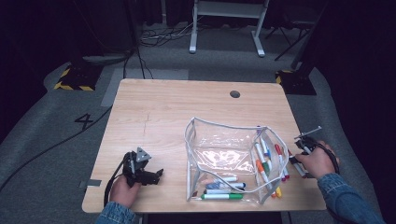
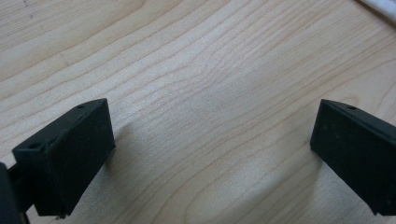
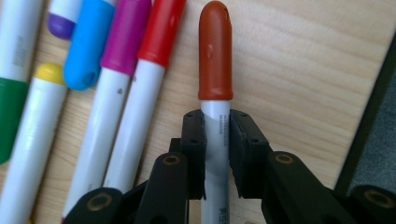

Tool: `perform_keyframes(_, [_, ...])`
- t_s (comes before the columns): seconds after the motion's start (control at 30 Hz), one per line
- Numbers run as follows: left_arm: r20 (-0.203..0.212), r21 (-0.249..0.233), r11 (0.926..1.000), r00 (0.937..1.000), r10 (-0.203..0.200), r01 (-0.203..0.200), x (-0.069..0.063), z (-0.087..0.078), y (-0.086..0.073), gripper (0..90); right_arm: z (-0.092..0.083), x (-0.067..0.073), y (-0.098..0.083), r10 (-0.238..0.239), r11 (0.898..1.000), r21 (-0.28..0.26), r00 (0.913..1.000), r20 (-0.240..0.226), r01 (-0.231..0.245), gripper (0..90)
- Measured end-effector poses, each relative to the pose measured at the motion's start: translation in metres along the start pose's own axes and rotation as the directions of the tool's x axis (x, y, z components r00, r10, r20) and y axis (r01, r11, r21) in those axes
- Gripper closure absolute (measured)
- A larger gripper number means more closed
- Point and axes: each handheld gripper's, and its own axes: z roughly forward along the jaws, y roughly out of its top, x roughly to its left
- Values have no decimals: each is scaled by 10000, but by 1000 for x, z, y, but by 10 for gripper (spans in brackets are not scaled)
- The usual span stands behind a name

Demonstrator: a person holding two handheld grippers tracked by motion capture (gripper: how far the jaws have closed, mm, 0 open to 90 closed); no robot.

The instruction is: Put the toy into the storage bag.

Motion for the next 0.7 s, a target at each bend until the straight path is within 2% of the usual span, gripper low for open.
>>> perform_keyframes(0.17, [-1,12,10000,10000,25,-25,0,0,0,0,-23,-2,7,2,9987,-502,9999,-108,-7,771])
perform_keyframes(0.33, [-1,-2,10000,10000,-4,4,0,0,0,0,-54,-4,17,-122,9931,-1170,9996,-235,94,771])
perform_keyframes(0.47, [-4,-1,10000,10000,1,-1,0,0,0,0,-82,-1,25,-516,9833,-1755,9984,-213,471,771])
perform_keyframes(0.57, [-9,8,10000,10000,3,-3,0,0,0,0,-104,6,31,-811,9764,-2023,9965,-180,758,772])
perform_keyframes(0.7, [0,-1,10000,10000,-1,1,0,0,0,0,-129,18,37,-1347,9617,-2434,9907,-183,1262,772])
